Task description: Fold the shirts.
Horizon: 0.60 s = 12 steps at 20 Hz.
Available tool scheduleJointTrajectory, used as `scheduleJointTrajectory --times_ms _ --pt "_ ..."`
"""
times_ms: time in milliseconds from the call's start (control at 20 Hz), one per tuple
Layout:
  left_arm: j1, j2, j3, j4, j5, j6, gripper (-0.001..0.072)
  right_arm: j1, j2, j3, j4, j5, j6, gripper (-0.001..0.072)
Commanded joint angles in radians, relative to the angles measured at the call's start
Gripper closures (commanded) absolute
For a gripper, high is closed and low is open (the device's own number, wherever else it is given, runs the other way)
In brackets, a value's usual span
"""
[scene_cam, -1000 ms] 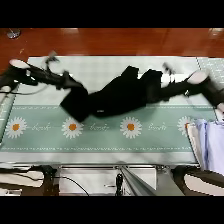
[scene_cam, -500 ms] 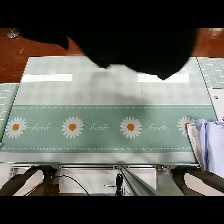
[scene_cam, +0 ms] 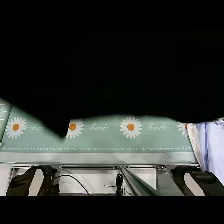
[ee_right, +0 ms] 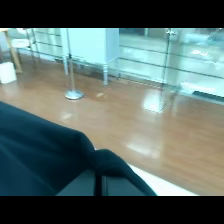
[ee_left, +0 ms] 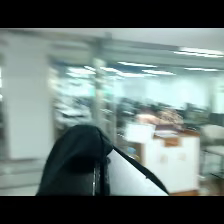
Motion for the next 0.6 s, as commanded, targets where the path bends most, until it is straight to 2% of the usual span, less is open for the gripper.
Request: scheduleJointTrajectory --times_ms 0,100,250,350,450,550 --pt "0.026 0.097 0.006 0.304 -0.098 -0.145 0.0685 0.000 0.069 -0.003 -0.061 0.130 0.045 0.0689" --pt "0.035 0.091 -0.019 0.307 -0.181 -0.158 0.0685 0.000 0.067 -0.043 -0.064 0.165 0.061 0.0689" --pt "0.039 0.071 -0.212 0.210 -0.272 -0.184 0.0684 0.000 0.066 -0.253 -0.064 0.163 0.065 0.0689" --pt "0.032 0.026 -0.411 0.037 -0.282 -0.121 0.0685 0.000 0.064 -0.462 -0.079 0.090 0.061 0.0689" --pt "-0.021 -0.068 -0.577 -0.110 -0.231 -0.031 0.0685 0.000 0.027 -0.644 -0.074 -0.061 0.039 0.0689" --pt "-0.137 -0.197 -0.630 -0.099 -0.150 0.004 0.0685 0.000 -0.091 -0.700 -0.072 -0.146 0.029 0.0689"
